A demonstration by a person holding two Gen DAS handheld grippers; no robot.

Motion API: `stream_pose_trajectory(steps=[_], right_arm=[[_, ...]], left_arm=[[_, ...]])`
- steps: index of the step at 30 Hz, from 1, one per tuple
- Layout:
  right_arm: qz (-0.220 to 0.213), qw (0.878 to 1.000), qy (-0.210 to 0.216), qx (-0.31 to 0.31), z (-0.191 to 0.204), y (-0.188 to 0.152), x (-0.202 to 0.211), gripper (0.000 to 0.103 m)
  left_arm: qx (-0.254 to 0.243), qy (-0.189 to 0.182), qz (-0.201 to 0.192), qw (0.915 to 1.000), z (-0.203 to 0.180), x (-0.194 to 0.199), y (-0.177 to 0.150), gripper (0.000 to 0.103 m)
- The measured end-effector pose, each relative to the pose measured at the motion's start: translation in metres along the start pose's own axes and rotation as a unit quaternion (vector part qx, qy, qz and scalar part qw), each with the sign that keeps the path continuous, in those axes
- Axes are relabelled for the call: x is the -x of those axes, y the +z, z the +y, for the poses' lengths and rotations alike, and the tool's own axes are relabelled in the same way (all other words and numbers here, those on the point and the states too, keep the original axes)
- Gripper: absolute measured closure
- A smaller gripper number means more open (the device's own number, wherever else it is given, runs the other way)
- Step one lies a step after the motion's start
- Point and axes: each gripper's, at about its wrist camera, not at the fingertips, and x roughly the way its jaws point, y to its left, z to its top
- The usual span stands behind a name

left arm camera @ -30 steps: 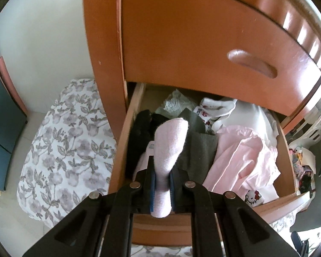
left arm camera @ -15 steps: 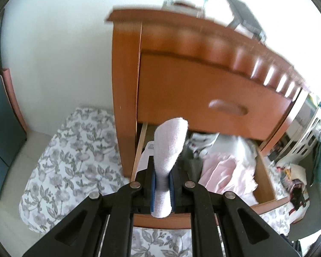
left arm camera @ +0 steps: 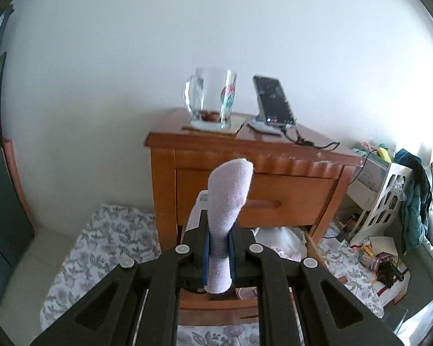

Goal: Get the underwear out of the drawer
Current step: 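Lift the pink sock out of the drawer with the left tool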

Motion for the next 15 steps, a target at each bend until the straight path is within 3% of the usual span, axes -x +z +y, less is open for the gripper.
stream_pose_trajectory(steps=[7, 15], right_arm=[[-0.006, 1.000, 0.002, 0.002, 0.002, 0.000, 0.005, 0.000], [-0.003, 1.000, 0.004, 0.004, 0.002, -0.002, 0.004, 0.000]], left_arm=[[0.004, 0.003, 0.016, 0.9999, 0.007, 0.016, -0.019, 0.092], [0.008, -0.002, 0.080, 0.9968, 0.011, -0.002, -0.068, 0.092]])
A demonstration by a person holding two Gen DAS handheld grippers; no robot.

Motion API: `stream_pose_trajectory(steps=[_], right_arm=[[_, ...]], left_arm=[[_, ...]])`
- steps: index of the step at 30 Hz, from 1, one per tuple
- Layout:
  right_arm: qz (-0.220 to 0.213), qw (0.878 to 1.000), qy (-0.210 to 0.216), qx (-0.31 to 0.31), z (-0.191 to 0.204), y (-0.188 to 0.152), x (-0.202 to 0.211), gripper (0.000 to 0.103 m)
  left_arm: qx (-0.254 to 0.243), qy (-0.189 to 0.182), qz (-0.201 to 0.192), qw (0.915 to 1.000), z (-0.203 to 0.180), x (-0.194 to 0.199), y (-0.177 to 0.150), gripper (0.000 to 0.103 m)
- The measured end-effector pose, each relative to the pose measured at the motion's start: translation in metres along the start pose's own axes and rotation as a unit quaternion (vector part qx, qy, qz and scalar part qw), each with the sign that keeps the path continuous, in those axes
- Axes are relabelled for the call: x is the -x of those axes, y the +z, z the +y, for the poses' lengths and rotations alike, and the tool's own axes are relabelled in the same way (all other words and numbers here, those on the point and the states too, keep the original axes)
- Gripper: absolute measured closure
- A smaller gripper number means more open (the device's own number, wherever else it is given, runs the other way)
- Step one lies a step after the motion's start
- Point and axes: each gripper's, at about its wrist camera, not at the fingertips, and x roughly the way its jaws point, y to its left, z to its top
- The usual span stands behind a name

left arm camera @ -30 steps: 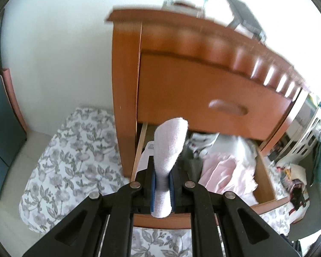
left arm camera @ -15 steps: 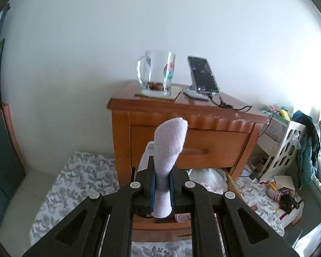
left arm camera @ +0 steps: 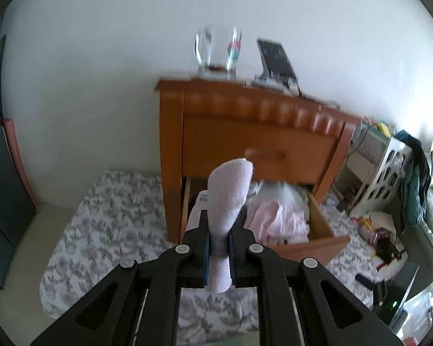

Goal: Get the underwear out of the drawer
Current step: 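Lift the pink sock out of the drawer with the left tool, then lower the pink sock onto the bed cover and open the left tool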

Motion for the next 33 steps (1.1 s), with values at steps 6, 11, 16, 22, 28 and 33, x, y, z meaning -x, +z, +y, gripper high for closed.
stream_pose_trajectory(steps=[6, 11, 16, 22, 28, 33], right_arm=[[0.011, 1.000, -0.001, 0.005, 0.001, -0.004, -0.005, 0.000], [0.026, 1.000, -0.001, 0.008, 0.001, -0.009, -0.012, 0.000], [0.036, 0.999, -0.002, 0.009, 0.001, -0.013, -0.018, 0.000], [0.050, 0.999, -0.007, 0.007, -0.002, -0.019, -0.026, 0.000], [0.061, 0.998, -0.008, 0.006, -0.004, -0.023, -0.032, 0.000], [0.068, 0.998, -0.008, 0.006, -0.005, -0.026, -0.036, 0.000]], left_arm=[[-0.002, -0.011, 0.082, 0.9966, -0.009, -0.042, -0.048, 0.092], [-0.007, -0.026, 0.152, 0.9880, -0.026, -0.088, -0.085, 0.092], [-0.016, -0.034, 0.206, 0.9778, -0.043, -0.127, -0.117, 0.092], [-0.025, -0.042, 0.251, 0.9668, -0.058, -0.161, -0.140, 0.092], [-0.047, -0.046, 0.275, 0.9591, -0.072, -0.185, -0.152, 0.092], [-0.052, -0.043, 0.286, 0.9558, -0.077, -0.199, -0.159, 0.091]])
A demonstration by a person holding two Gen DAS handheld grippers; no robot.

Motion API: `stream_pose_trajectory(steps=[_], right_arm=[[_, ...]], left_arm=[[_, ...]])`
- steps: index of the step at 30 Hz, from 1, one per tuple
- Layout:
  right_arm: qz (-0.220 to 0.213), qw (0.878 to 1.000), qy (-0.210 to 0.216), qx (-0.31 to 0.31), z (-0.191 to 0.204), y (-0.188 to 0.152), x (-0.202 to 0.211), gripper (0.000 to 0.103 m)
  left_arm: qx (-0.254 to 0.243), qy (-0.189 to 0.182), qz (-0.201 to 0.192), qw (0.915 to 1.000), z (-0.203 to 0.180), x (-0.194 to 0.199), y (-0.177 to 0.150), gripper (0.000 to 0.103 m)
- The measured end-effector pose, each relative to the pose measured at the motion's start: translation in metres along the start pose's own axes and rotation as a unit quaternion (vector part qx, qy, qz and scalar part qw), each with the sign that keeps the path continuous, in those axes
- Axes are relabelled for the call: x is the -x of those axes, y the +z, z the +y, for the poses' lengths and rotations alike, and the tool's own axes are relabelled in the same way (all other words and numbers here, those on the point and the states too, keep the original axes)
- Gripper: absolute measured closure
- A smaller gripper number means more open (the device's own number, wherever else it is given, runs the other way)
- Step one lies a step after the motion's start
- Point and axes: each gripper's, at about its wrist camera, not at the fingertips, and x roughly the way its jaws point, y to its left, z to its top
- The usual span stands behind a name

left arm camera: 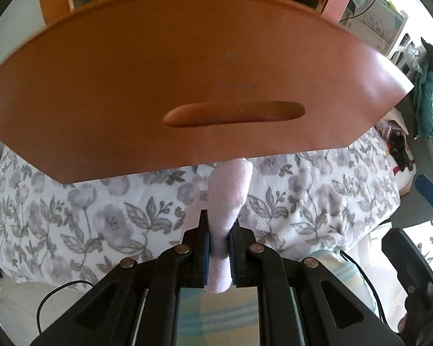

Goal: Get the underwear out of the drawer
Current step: 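Lower the pink sock onto the bed cover and open the left tool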

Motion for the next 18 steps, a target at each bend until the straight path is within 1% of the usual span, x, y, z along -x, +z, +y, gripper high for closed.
stream_pose_trajectory(steps=[2, 3, 6, 7, 11, 13, 14, 16, 18], right_arm=[[0.002, 1.000, 0.001, 0.000, 0.000, 0.000, -0.001, 0.000], [0.002, 1.000, 0.001, -0.001, 0.000, -0.001, -0.002, 0.000], [0.003, 1.000, 0.001, -0.001, 0.000, 0.000, -0.002, 0.000], [0.003, 1.000, 0.001, -0.001, 0.000, 0.000, -0.002, 0.000], [0.001, 1.000, 0.001, 0.000, 0.001, 0.001, -0.001, 0.000], [-0.001, 1.000, 0.001, 0.001, 0.001, 0.002, 0.001, 0.000], [-0.003, 1.000, 0.001, 0.002, 0.002, 0.002, 0.002, 0.000], [-0.005, 1.000, 0.001, 0.002, 0.003, 0.003, 0.003, 0.000], [-0.007, 1.000, 0.002, 0.001, 0.003, 0.004, 0.004, 0.000]], left_arm=[[-0.001, 0.002, 0.003, 1.0000, 0.000, -0.002, 0.001, 0.091], [-0.001, 0.003, 0.003, 1.0000, -0.001, -0.002, 0.000, 0.088], [0.002, 0.009, 0.002, 1.0000, 0.002, -0.001, 0.000, 0.073], [0.006, 0.010, 0.000, 0.9999, 0.004, 0.000, 0.000, 0.070], [0.011, 0.015, -0.008, 0.9998, 0.008, 0.008, 0.001, 0.066], [0.012, 0.019, -0.015, 0.9996, 0.009, 0.014, 0.002, 0.056], [0.014, 0.022, -0.018, 0.9995, 0.010, 0.017, 0.002, 0.053], [0.022, 0.025, -0.025, 0.9991, 0.014, 0.024, 0.002, 0.043], [0.030, 0.027, -0.031, 0.9987, 0.017, 0.030, 0.002, 0.038]])
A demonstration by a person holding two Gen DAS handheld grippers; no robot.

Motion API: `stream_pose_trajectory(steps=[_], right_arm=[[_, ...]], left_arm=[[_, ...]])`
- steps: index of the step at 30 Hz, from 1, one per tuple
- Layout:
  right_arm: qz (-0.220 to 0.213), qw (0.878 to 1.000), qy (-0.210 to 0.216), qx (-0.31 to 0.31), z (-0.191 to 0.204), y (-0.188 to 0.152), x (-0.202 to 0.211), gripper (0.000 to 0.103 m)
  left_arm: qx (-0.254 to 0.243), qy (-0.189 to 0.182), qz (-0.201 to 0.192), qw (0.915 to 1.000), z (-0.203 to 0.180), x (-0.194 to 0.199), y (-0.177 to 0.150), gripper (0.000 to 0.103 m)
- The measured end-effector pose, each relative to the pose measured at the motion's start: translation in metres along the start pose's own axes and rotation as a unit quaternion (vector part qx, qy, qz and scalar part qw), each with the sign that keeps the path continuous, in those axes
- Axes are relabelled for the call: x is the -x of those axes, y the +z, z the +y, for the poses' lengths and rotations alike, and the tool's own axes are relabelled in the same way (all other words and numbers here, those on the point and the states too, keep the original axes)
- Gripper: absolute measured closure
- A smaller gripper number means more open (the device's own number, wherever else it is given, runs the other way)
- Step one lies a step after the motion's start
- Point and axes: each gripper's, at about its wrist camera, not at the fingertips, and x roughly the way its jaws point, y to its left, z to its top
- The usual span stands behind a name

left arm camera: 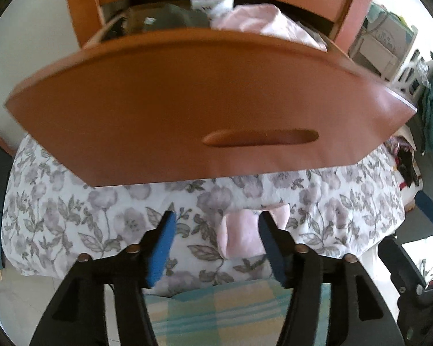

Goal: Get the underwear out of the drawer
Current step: 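Lower the pink sock onto the bed cover and open the left tool, then reach the left tool into the drawer and grasp the pink shirt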

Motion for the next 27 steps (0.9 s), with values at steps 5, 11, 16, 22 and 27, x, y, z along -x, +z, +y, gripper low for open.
stream_pose_trajectory(steps=[5, 11, 16, 22, 27], right_arm=[[-0.005, 1.000, 0.000, 0.001, 0.002, 0.002, 0.003, 0.000], [-0.006, 1.000, 0.002, 0.002, 0.003, 0.002, 0.004, 0.000], [-0.008, 1.000, 0.002, -0.002, 0.002, 0.002, 0.006, 0.000], [-0.015, 1.000, 0.001, -0.010, -0.002, 0.005, 0.008, 0.000], [-0.023, 1.000, 0.003, -0.016, -0.005, 0.007, 0.010, 0.000]], left_arm=[[0.005, 0.007, -0.015, 0.9998, 0.006, 0.018, 0.003, 0.033], [0.016, 0.009, -0.035, 0.9992, 0.013, 0.041, 0.005, 0.030], [0.023, -0.002, -0.071, 0.9972, 0.018, 0.068, 0.012, 0.015], [0.021, -0.006, -0.130, 0.9912, 0.023, 0.101, 0.031, 0.007], [0.021, -0.002, -0.177, 0.9840, 0.029, 0.122, 0.054, 0.000]])
